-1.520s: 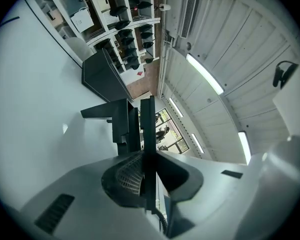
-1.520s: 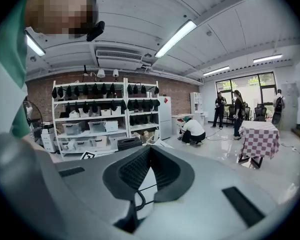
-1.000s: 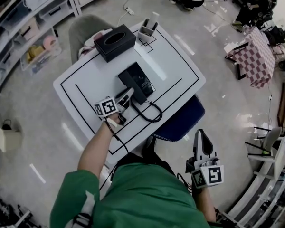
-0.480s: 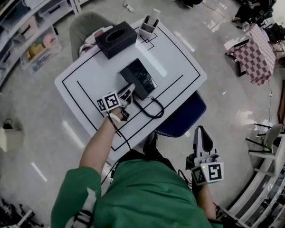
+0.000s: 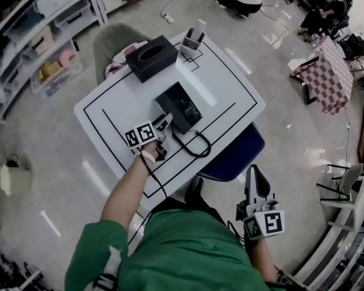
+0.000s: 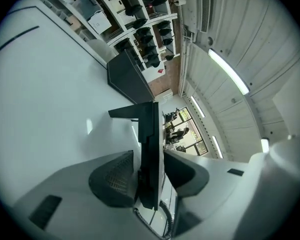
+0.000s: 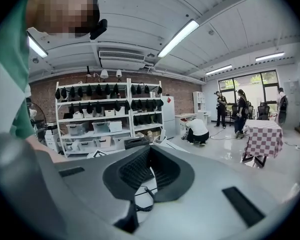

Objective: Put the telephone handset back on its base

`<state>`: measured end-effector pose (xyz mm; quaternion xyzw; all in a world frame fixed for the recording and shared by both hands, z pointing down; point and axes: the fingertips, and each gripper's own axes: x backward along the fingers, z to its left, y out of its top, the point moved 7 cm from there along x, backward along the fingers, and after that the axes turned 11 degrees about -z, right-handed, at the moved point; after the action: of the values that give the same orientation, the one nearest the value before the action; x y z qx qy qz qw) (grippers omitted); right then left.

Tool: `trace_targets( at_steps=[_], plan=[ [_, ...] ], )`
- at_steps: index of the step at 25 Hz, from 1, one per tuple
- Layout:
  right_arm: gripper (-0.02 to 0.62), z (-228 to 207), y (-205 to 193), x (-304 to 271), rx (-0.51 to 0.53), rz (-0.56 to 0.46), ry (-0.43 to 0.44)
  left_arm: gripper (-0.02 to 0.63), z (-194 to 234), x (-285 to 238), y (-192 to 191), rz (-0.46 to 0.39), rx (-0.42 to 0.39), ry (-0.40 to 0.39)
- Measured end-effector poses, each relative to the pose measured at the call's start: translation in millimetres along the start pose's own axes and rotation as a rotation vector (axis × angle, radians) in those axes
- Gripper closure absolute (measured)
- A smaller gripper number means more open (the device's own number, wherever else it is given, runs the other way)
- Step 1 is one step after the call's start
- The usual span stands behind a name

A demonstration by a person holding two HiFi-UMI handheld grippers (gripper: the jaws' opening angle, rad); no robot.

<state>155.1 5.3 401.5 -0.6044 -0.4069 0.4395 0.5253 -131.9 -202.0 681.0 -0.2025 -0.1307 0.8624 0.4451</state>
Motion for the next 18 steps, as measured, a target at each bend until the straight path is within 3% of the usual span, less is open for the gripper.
trace_targets(
  at_steps=[9, 18],
  plan=[
    [0.574, 0, 3, -15, -0.039, -0.063, 0.084, 0.425, -58, 48, 26, -0.055, -0.219, -0.044],
    [0.574, -3, 4, -33, -0.083, -0.111, 0.175, 0.426, -147, 107, 40, -0.135, -0.598, -0.13]
  ],
)
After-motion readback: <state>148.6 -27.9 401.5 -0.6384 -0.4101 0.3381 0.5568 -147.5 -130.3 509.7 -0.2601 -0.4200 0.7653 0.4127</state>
